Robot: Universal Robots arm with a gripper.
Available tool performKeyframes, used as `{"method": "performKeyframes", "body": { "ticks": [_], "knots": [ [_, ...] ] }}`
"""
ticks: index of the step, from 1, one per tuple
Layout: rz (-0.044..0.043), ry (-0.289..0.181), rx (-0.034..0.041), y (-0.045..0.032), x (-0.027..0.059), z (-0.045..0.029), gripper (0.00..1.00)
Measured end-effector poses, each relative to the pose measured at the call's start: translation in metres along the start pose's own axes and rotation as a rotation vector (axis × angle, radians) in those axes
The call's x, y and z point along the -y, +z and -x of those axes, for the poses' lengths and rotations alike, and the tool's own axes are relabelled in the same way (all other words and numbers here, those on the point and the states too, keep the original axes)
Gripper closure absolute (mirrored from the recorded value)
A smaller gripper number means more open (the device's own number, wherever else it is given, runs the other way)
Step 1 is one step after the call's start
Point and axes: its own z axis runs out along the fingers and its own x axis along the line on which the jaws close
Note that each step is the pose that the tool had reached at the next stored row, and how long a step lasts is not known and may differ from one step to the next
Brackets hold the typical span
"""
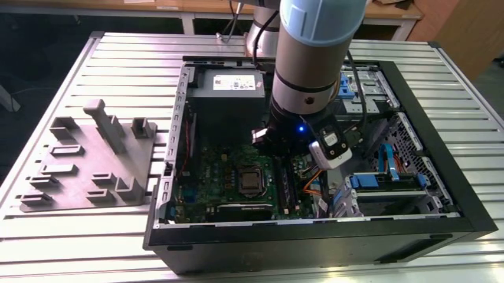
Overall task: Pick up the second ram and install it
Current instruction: 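Insert the second ram into the second slot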
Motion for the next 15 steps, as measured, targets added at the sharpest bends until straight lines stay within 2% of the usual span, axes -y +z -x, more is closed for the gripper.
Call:
{"method": "performKeyframes", "body": {
  "ticks": [7, 15],
  "knots": [
    [0.001, 0.007, 0.0006, 0.0004, 0.001, -0.0012, 0.89],
    [0.0011, 0.01, 0.001, 0.0047, 0.0026, -0.0016, 0.89]
  ]
}}
